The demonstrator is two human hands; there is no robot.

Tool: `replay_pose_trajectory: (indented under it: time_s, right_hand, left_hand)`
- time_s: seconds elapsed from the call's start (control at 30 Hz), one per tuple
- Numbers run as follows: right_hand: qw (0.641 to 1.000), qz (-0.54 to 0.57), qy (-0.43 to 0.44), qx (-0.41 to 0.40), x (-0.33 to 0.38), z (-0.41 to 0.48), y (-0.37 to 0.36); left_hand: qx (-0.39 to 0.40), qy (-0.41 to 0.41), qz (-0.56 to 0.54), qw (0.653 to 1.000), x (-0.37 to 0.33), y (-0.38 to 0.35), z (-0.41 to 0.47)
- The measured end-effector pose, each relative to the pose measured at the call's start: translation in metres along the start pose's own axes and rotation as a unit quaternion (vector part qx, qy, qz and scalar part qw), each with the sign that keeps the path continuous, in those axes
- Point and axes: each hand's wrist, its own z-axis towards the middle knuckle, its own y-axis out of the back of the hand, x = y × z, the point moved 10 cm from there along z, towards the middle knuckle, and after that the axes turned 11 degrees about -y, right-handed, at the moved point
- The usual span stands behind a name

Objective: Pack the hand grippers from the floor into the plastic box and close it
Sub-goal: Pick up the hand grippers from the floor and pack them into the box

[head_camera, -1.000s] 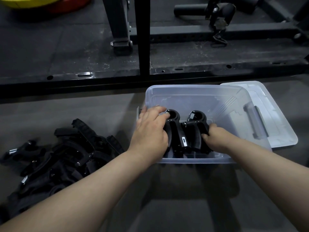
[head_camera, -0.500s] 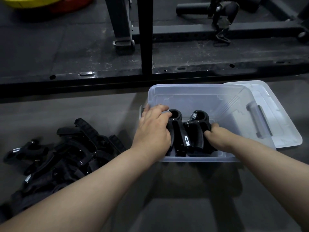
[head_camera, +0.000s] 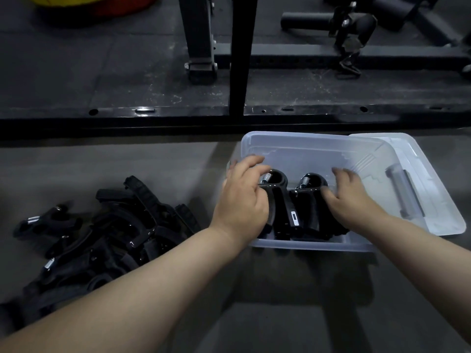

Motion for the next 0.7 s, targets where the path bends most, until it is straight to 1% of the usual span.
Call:
replay_pose_trajectory:
  time_s: [0.07, 0.13, 0.27, 0.37, 0.43, 0.5, 0.57, 0.63, 0.7]
  right_hand:
    - [0.997, 0.001, 0.074, -0.028, 0.023, -0.008, 0.012]
    - [0.992, -0.011, 0.123, -0.034, 0.046, -0.016, 0.015]
    - [0.983, 0.031, 0.181, -0.013, 0.105, -0.045, 0.008]
    - [0.972, 0.069, 0.223, 0.004, 0.162, -0.074, -0.002]
    - [0.972, 0.081, 0.22, 0.029, 0.19, -0.086, -0.018]
    - [0.981, 0.069, 0.171, 0.059, 0.203, -0.091, -0.041]
    - [0.989, 0.046, 0.132, 0.042, 0.205, -0.094, -0.053]
    - [0.991, 0.047, 0.129, 0.008, 0.206, -0.097, -0.052]
    - [0.989, 0.057, 0.133, -0.002, 0.204, -0.097, -0.05]
  left_hand:
    - [-0.03, 0.002, 0.005, 1.0, 0.007, 0.013, -0.004]
    - [-0.032, 0.031, 0.018, 0.999, 0.022, 0.022, -0.012]
    - [-0.018, 0.109, 0.027, 0.993, 0.062, 0.038, -0.04]
    - [0.021, 0.154, 0.093, 0.983, 0.099, 0.047, -0.064]
    - [0.063, 0.18, 0.163, 0.968, 0.125, 0.053, -0.081]
    - [0.096, 0.166, 0.228, 0.954, 0.143, 0.058, -0.093]
    - [0.132, 0.125, 0.272, 0.945, 0.155, 0.058, -0.103]
    - [0.162, 0.087, 0.3, 0.936, 0.16, 0.056, -0.11]
    - [0.163, 0.07, 0.317, 0.932, 0.16, 0.056, -0.112]
